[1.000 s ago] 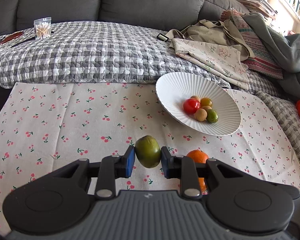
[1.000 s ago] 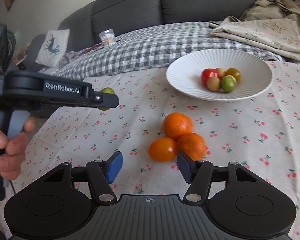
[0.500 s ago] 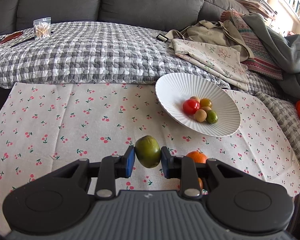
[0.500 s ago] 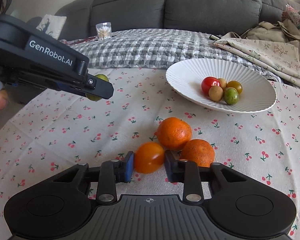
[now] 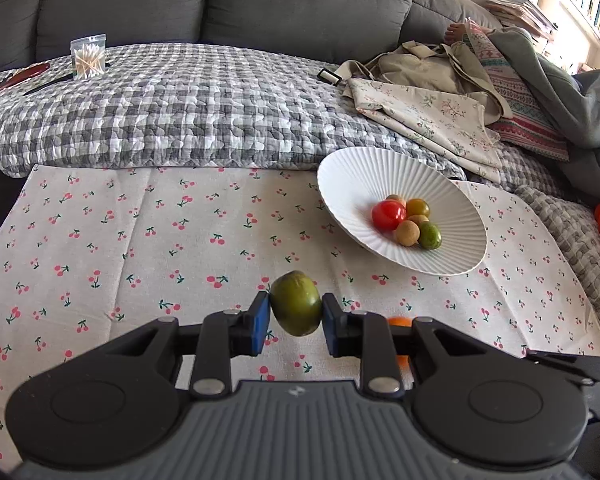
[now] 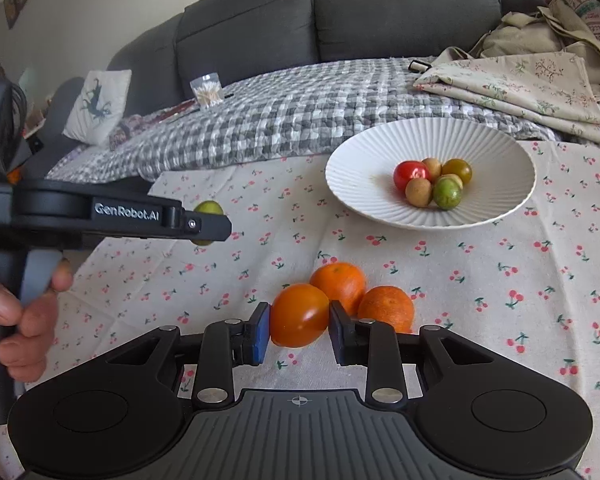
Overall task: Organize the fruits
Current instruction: 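Grasp an orange tangerine with right tool while left tool holds the lime, then carry the lime and tangerine over the white bowl, then open both tools to release the lime and tangerine into the bowl, then move both tools to the remaining oranges and grasp one with left tool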
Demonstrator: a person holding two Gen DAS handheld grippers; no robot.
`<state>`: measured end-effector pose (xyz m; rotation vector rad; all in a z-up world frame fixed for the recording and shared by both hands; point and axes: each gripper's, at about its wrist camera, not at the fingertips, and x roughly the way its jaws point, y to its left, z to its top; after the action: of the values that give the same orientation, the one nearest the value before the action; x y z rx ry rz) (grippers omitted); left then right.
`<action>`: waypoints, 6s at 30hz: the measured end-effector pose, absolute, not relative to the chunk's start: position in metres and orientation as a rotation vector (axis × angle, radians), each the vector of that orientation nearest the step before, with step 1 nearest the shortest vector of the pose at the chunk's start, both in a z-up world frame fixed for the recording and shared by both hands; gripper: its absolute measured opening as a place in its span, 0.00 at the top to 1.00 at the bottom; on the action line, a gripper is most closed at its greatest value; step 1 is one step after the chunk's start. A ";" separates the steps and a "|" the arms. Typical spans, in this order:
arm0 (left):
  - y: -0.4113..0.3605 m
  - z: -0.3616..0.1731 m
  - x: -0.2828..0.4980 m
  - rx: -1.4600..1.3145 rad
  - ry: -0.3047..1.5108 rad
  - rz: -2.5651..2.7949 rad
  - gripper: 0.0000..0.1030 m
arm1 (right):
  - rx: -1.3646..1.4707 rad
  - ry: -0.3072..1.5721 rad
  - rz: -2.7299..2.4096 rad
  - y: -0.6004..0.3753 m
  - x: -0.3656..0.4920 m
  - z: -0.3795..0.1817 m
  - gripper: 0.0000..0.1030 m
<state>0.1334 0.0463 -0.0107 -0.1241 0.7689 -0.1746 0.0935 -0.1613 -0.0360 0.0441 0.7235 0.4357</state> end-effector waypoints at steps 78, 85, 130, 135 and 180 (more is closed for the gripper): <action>-0.059 -0.050 0.225 0.125 0.659 -0.323 0.66 | 0.037 0.609 0.201 -0.236 0.202 -0.026 0.66; -0.055 -0.039 0.222 0.095 0.639 -0.310 0.53 | 0.074 0.592 0.196 -0.243 0.198 -0.016 0.62; -0.001 -0.010 0.116 -0.010 0.706 -0.212 0.21 | 0.226 0.586 0.215 -0.260 0.084 0.027 0.21; -0.019 -0.024 0.113 0.061 0.745 -0.283 0.21 | 0.238 0.628 0.215 -0.256 0.073 0.017 0.21; 0.000 -0.043 0.136 0.076 0.842 -0.225 0.63 | 0.126 0.757 0.259 -0.227 0.109 -0.032 0.21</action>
<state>0.1360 0.0000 -0.0434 0.0759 0.8416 -0.2250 0.1086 -0.2272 -0.0322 0.1255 0.7572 0.2588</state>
